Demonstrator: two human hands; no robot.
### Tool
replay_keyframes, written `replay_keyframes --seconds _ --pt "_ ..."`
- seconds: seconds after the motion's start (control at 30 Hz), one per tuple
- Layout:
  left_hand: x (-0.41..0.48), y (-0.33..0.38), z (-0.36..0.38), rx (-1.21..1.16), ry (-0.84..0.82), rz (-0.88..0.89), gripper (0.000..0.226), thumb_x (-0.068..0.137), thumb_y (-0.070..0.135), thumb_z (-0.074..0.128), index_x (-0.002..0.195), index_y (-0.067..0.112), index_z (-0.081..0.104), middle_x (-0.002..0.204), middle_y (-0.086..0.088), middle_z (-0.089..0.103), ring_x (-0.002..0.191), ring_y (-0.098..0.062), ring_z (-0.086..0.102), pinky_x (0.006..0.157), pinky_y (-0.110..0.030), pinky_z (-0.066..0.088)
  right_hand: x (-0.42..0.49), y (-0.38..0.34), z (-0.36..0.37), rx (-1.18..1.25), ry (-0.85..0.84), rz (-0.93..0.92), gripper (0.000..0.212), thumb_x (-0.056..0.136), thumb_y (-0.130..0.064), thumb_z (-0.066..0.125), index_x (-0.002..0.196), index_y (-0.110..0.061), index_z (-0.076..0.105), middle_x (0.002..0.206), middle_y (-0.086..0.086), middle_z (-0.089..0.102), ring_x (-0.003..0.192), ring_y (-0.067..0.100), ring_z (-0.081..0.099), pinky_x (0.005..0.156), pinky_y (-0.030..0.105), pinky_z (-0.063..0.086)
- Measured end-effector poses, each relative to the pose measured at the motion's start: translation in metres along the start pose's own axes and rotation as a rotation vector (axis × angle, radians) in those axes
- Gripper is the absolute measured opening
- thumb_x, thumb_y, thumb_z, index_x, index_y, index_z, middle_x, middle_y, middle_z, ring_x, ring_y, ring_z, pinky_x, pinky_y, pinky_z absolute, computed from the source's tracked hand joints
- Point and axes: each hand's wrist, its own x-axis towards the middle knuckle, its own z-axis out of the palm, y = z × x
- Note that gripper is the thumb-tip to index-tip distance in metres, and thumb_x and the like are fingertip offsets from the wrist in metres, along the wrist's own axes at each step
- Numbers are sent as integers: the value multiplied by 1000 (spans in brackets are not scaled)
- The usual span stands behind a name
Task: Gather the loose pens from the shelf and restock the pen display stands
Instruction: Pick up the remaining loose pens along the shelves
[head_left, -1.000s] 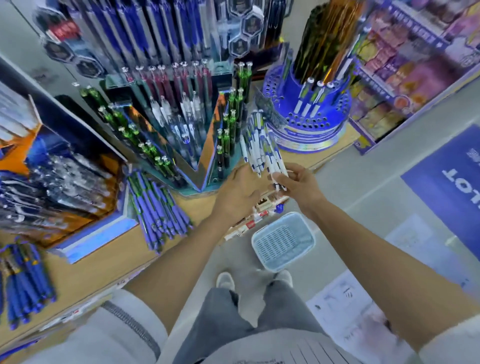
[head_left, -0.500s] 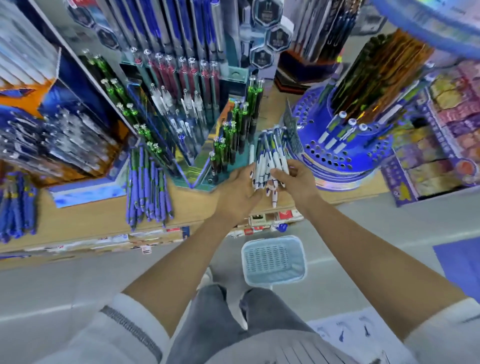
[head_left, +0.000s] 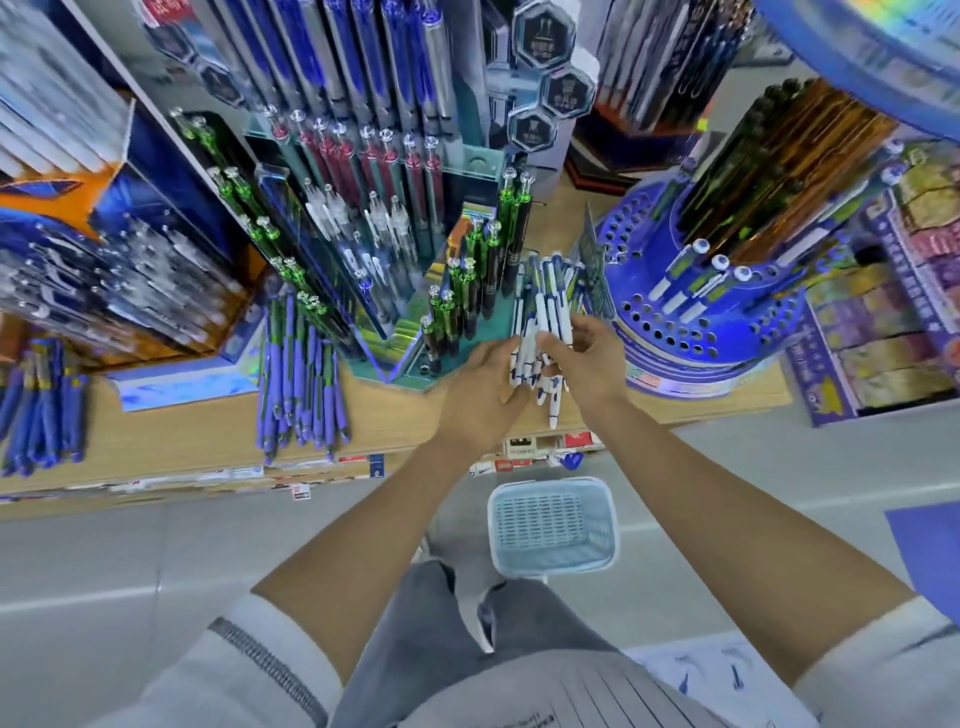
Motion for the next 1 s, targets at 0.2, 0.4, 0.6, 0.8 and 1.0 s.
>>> replay_keyframes --seconds 0.2,0.4,0.6,0.8,1.0 --pt "0 -3 1 -15 -10 15 59 92 21 59 146 13 35 147 -6 37 119 -23 54 103 -36 41 -3 1 2 -145 72 -113 47 80 -21 77 122 -10 57 93 5 65 79 23 65 64 28 56" --pt "-1 -5 4 -29 10 26 61 90 20 61 146 13 37 145 -5 39 121 -21 53 103 -36 40 -8 1 2 -158 58 -162 54 80 -18 77 127 -12 54 97 3 60 86 17 57 79 30 51" --pt "-2 -4 7 4 13 41 62 91 21 60 147 11 35 147 -6 37 128 -21 47 106 -33 37 -11 2 2 -257 -6 -198 62 84 -28 73 138 -13 48 128 7 45 107 18 53 96 32 45" --pt "-4 -4 5 51 9 45 63 92 25 59 148 14 33 150 -5 36 133 -21 41 109 -34 34 -19 4 -9 -251 -65 -205 56 89 -24 67 140 -18 45 136 5 44 116 13 49 96 28 43" --pt "-18 -5 5 122 42 54 59 89 17 60 144 8 39 142 -14 45 129 -30 45 107 -39 37 -38 9 -18 -200 5 -286 30 90 -17 64 120 -20 58 119 2 56 98 7 55 77 17 45"
